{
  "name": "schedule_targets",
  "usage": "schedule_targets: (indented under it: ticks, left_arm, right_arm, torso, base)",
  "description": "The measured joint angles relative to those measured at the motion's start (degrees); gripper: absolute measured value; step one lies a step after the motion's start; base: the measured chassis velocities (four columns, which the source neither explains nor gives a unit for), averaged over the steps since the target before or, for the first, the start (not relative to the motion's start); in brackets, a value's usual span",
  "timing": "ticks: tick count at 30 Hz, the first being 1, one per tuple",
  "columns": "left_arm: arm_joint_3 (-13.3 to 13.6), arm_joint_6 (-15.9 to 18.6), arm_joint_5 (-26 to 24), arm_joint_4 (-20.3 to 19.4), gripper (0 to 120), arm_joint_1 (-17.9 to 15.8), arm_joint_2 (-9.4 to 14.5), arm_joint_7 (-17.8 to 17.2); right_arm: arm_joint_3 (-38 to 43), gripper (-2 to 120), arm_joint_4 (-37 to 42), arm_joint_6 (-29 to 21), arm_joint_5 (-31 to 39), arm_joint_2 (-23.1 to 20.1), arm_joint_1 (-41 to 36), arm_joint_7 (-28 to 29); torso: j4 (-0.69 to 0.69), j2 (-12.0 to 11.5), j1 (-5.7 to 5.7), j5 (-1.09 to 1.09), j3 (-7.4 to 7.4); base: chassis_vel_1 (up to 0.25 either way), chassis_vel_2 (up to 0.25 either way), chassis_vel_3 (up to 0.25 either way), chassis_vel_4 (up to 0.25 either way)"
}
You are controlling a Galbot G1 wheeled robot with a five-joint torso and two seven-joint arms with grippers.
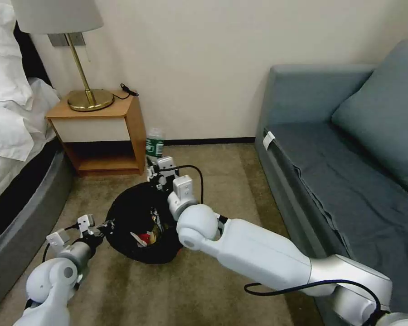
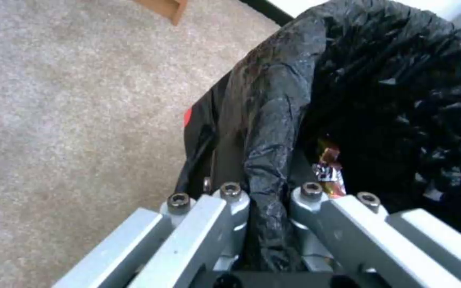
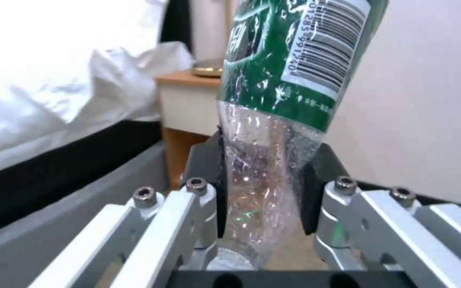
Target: Pick up the trash bin, then pick up the garbage on the floor and place it into the trash bin.
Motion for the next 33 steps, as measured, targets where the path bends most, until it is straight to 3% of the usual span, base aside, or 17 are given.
schedule_targets:
  ticks: [9, 21, 33]
  left_arm:
    - [-0.99, 0.56, -0.18, -0.76, 3, 0.24, -0.13, -0.09]
    - [-1.24, 0.98, -0.82, -2.68, 3, 1.77, -1.44, -0.36]
    - [-2.54, 0.98, -0.53, -4.18, 3, 3.62, -1.65, -0.14]
  right_arm:
    - [-1.93, 23, 2.34, 1.25, -6.94, -3.35, -5.66, -5.52]
    - [-3.68, 23, 4.34, 2.02, -9.40, -5.22, -8.99, -6.28]
    - [-3.89, 69, 5.55, 2.22, -11.68, -7.31, -12.58, -5.93]
  torso:
    - [-0.01, 0.00, 0.00, 0.01, 0.00]
    - [-0.01, 0.00, 0.00, 0.01, 0.00]
    - [0.00, 0.00, 0.00, 0.00, 0.00]
  base:
    - [0.000, 0.000, 0.000, 0.000]
    - [0.000, 0.000, 0.000, 0.000]
    - [0.000, 0.000, 0.000, 0.000]
